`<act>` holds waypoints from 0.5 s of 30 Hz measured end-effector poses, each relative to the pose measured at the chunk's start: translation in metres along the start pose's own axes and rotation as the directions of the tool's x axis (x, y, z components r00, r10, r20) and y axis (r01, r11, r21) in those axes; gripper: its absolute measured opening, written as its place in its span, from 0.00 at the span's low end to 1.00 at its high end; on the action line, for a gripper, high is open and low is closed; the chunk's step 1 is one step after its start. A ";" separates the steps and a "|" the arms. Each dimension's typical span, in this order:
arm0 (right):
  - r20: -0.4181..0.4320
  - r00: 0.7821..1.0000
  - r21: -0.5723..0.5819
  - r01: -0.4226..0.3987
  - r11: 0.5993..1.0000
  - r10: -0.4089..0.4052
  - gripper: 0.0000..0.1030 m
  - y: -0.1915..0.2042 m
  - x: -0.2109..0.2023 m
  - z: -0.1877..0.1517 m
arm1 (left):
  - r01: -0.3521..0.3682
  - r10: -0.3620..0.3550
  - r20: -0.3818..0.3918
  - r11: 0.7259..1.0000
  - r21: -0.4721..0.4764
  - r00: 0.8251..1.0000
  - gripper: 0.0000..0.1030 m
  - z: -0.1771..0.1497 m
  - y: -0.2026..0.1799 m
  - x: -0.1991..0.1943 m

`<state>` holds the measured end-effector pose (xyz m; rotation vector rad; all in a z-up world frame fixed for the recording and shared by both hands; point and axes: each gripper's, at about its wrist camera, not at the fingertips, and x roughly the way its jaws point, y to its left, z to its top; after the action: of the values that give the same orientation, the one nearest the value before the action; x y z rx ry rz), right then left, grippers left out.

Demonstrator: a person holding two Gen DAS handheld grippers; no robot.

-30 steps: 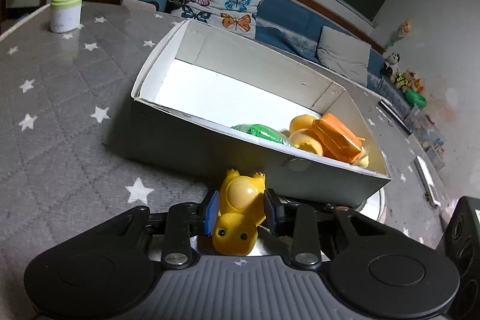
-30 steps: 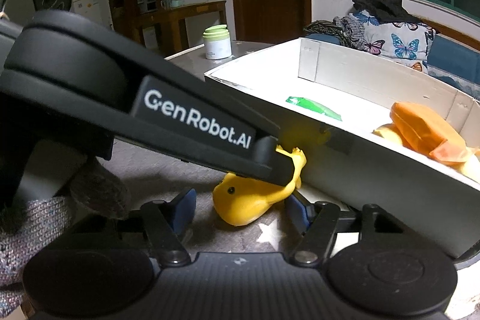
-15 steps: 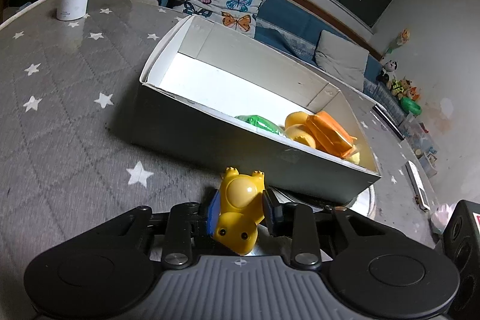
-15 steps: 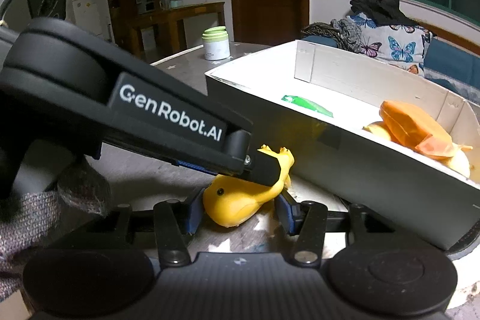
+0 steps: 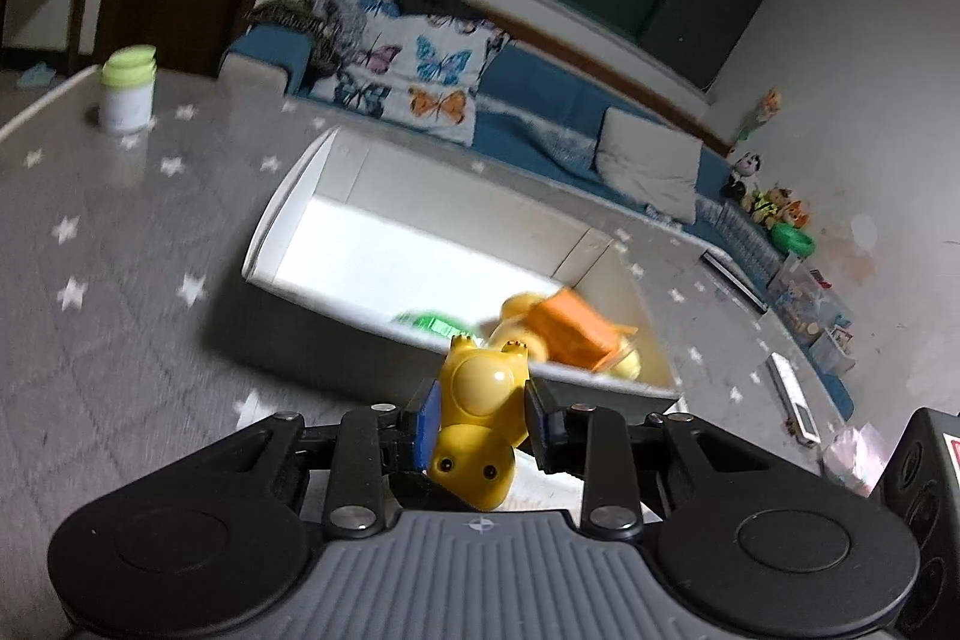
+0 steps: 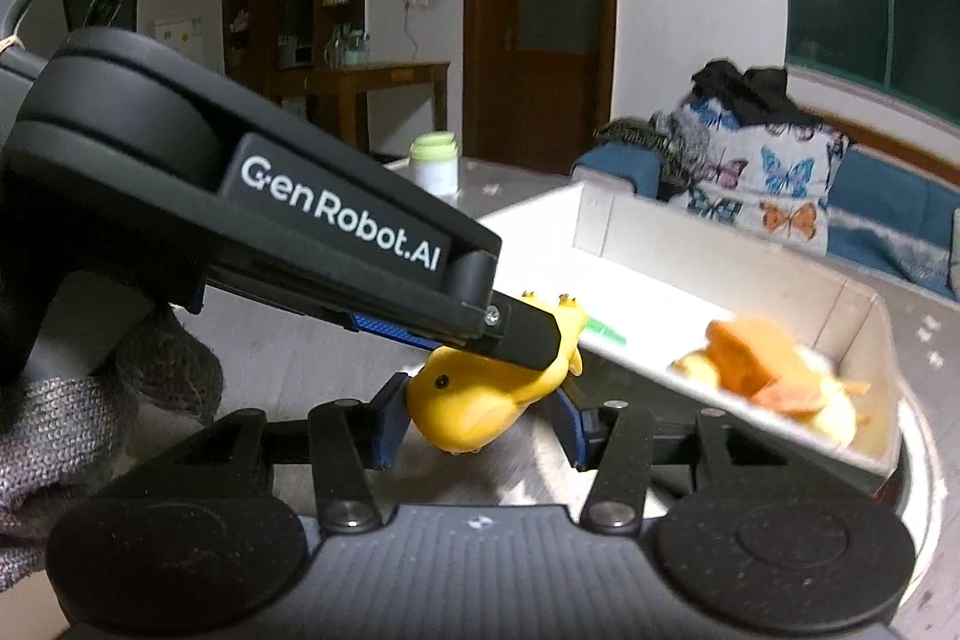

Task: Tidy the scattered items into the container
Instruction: 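Close both grippers on the small yellow rubber duck beside the box, then carry the small yellow duck with both grippers into the box and release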

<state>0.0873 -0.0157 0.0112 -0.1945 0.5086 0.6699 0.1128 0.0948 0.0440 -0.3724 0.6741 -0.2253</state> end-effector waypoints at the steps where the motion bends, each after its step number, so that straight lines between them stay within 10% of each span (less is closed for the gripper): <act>1: 0.007 1.000 0.000 0.006 1.000 -0.006 0.49 -0.001 0.000 0.003 | 0.003 -0.003 0.007 1.000 0.005 1.000 0.32 0.004 -0.002 0.001; 15: 0.033 0.998 0.062 0.059 0.996 -0.061 0.49 -0.044 0.028 0.039 | 0.023 -0.024 0.015 1.000 0.017 1.000 0.31 0.045 -0.010 0.046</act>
<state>0.1489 -0.0214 0.0312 -0.1394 0.4871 0.5974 0.1759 0.0828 0.0542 -0.3661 0.6531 -0.2499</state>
